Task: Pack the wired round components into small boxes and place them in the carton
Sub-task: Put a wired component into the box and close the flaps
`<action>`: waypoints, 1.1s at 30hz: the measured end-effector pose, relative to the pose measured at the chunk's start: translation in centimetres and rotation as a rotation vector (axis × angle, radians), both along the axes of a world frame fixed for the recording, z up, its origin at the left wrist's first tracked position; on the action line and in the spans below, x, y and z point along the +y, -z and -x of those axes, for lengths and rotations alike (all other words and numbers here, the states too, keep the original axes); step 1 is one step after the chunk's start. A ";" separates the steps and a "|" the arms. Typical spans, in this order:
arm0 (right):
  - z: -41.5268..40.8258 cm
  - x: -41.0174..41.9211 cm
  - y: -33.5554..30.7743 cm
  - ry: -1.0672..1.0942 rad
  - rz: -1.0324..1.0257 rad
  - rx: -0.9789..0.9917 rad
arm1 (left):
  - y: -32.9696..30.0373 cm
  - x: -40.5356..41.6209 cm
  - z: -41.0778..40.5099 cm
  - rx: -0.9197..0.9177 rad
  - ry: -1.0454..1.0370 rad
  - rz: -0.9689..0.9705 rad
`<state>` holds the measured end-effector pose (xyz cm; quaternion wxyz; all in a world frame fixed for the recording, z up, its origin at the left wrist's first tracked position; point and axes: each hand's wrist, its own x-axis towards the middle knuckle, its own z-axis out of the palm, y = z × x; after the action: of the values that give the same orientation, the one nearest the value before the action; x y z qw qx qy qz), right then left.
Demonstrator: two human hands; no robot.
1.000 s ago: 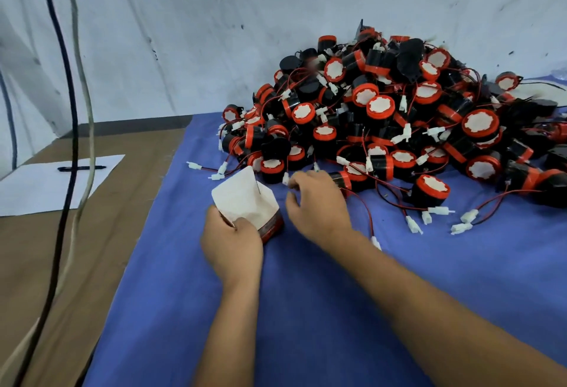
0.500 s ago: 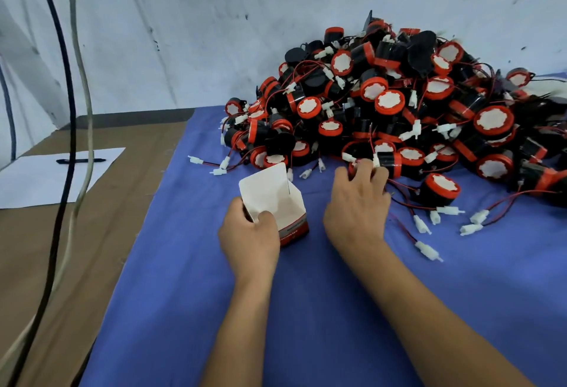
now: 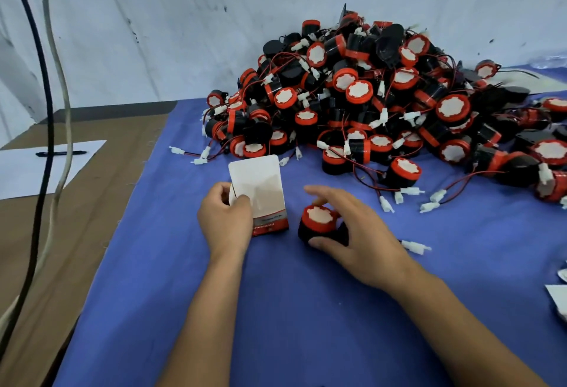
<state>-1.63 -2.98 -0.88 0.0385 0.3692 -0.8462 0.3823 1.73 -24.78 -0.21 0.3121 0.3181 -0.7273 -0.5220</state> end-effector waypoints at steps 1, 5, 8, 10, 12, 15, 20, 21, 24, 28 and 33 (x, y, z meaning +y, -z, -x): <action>0.2 -0.1 0.1 0.029 -0.058 -0.031 | 0.1 0.0 0.0 0.002 0.019 0.002; 0.1 -0.4 -0.6 0.162 -0.195 0.133 | 0.2 0.9 0.1 0.016 0.195 -0.005; -0.3 -0.8 -2.4 0.051 0.242 0.268 | 0.0 2.4 0.7 0.043 0.301 -0.053; -1.2 -2.0 -3.4 -0.026 0.380 0.311 | 0.3 3.5 0.7 0.049 0.357 -0.034; -2.3 -3.7 -3.8 -0.066 0.290 0.355 | 0.9 4.5 0.3 0.003 0.418 -0.012; -2.4 -4.3 -3.7 0.025 0.131 0.354 | 1.2 5.3 -0.1 0.013 0.498 -0.070; -1.2 -2.3 -3.7 0.183 0.004 0.323 | 0.0 5.9 0.4 0.124 0.427 -0.410; -1.2 -2.2 -3.6 0.189 -0.015 0.333 | 0.2 6.0 0.4 0.126 0.418 -0.418; -1.1 -2.0 -3.6 0.203 -0.094 0.362 | 0.5 6.5 0.4 0.153 0.411 -0.466; -1.3 -1.3 -3.3 0.243 -0.293 0.351 | 0.2 6.0 0.4 0.222 0.444 -0.551; -1.3 -1.3 -3.0 0.232 -0.341 0.308 | 0.5 6.3 0.2 0.195 0.522 -0.425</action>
<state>-0.28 -4.33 2.08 0.1477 0.3248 -0.9192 0.1663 1.55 -18.47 -0.73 0.1628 0.1278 -0.6261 -0.7518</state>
